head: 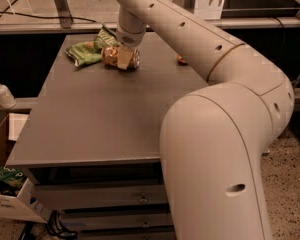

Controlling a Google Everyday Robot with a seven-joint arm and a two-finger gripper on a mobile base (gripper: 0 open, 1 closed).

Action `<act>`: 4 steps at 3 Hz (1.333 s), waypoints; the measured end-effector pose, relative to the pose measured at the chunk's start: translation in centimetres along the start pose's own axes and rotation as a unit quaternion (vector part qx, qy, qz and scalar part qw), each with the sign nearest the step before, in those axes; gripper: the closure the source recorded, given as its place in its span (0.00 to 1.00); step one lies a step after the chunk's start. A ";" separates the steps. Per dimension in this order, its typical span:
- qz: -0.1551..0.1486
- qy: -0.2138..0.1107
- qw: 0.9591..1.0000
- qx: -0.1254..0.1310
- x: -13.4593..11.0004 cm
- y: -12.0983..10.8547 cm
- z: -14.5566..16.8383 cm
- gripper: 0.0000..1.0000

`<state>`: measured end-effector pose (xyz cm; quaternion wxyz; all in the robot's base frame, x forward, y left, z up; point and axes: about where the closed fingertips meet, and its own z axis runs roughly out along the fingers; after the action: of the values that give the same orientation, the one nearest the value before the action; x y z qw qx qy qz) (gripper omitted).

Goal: Move orange can near green jalapeno chip bag

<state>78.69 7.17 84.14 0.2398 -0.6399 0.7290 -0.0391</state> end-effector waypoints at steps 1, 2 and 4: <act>-0.006 -0.010 1.000 -0.005 -0.7 0.3 -0.3 0.58; -0.011 -0.017 1.000 -0.008 -1.1 0.5 -0.5 0.35; -0.016 -0.034 0.999 -0.010 -1.3 0.7 -1.7 0.00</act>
Offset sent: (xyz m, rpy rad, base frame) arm -0.0090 0.0113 0.0181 0.0391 -0.0052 0.0509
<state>77.44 8.11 85.80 0.2576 -0.6545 0.7107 -0.0141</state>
